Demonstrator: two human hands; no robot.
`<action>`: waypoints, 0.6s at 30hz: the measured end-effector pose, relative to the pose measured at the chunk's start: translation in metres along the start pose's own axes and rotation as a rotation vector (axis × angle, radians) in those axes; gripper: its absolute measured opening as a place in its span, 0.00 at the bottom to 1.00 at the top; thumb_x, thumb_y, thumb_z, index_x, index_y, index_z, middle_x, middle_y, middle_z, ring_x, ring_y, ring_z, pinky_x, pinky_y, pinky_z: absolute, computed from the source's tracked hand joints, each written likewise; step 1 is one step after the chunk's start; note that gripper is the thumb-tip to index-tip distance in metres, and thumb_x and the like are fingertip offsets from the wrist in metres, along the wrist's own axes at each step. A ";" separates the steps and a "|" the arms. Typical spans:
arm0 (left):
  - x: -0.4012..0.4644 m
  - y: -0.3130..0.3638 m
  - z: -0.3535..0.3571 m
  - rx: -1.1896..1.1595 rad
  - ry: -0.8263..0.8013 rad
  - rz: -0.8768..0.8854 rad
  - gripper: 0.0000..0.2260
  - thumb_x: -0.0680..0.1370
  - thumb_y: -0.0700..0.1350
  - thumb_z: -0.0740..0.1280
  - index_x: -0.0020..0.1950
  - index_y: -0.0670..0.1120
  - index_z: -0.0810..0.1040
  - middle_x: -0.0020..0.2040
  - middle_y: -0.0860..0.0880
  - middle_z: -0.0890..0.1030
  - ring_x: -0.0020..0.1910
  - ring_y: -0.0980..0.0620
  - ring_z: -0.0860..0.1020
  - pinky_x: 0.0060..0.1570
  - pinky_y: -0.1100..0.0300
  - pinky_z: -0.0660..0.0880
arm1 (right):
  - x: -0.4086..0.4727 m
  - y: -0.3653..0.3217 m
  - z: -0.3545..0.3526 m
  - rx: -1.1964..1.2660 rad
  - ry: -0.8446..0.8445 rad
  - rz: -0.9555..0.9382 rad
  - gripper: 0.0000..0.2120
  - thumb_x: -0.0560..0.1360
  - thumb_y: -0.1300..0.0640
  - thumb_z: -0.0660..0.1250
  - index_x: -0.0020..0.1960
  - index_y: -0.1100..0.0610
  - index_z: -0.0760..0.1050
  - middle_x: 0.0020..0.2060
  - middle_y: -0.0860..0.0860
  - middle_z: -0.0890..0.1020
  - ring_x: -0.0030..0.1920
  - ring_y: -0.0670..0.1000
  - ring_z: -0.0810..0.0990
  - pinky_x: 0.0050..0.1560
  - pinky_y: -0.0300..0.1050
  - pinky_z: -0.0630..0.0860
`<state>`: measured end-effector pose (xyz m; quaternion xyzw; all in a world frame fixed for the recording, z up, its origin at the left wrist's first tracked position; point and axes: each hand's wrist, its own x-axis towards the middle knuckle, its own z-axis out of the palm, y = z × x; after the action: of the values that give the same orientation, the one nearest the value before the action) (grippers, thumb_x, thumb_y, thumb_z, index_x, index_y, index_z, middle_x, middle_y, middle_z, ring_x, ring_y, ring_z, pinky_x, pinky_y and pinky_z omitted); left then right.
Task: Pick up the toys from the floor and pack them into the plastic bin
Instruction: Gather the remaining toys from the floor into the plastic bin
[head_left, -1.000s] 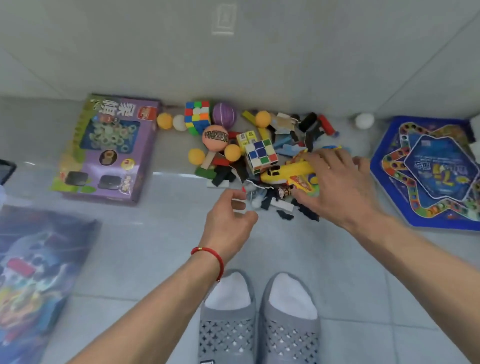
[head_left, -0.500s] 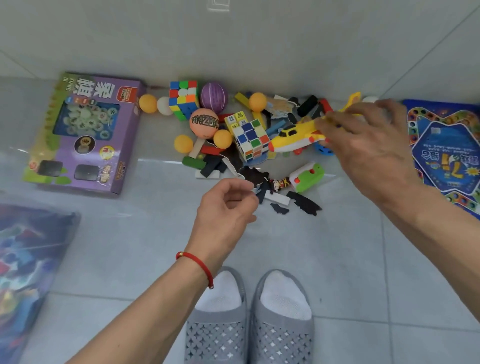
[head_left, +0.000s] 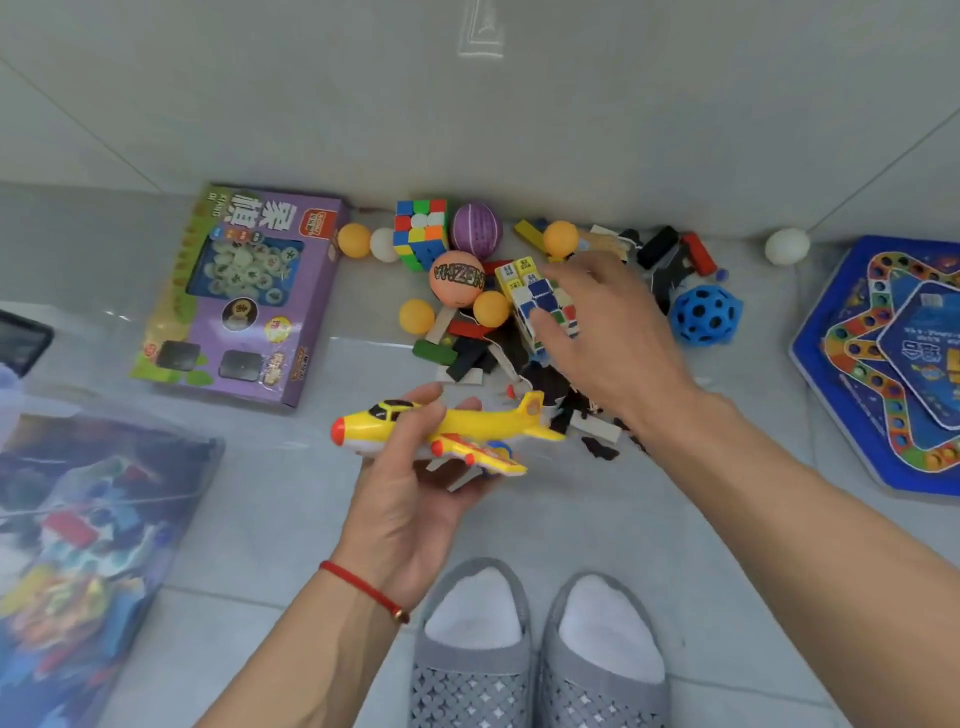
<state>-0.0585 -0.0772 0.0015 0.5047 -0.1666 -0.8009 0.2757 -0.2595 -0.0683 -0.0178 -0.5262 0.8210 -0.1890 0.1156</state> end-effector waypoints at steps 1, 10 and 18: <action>-0.005 0.002 -0.007 -0.008 0.020 -0.005 0.16 0.72 0.42 0.69 0.59 0.50 0.75 0.57 0.37 0.82 0.52 0.39 0.81 0.53 0.36 0.77 | 0.015 -0.002 0.012 -0.142 -0.100 0.049 0.28 0.77 0.40 0.63 0.71 0.55 0.70 0.65 0.60 0.74 0.63 0.63 0.73 0.59 0.58 0.73; -0.078 0.071 -0.033 0.077 -0.030 0.119 0.23 0.73 0.39 0.68 0.66 0.32 0.70 0.55 0.33 0.81 0.47 0.34 0.82 0.51 0.34 0.77 | 0.006 -0.037 -0.027 0.285 -0.043 0.476 0.19 0.74 0.46 0.67 0.60 0.57 0.76 0.52 0.56 0.81 0.50 0.57 0.81 0.51 0.52 0.78; -0.223 0.156 -0.103 -0.204 0.080 0.440 0.12 0.77 0.43 0.66 0.58 0.40 0.80 0.57 0.42 0.83 0.48 0.40 0.83 0.55 0.37 0.77 | -0.030 -0.240 -0.150 1.066 -0.726 0.455 0.15 0.79 0.51 0.67 0.58 0.62 0.80 0.49 0.60 0.86 0.48 0.62 0.84 0.51 0.56 0.82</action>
<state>0.1526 -0.0635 0.2017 0.4571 -0.1800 -0.7137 0.4994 -0.1083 -0.1024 0.2213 -0.2420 0.6152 -0.3499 0.6637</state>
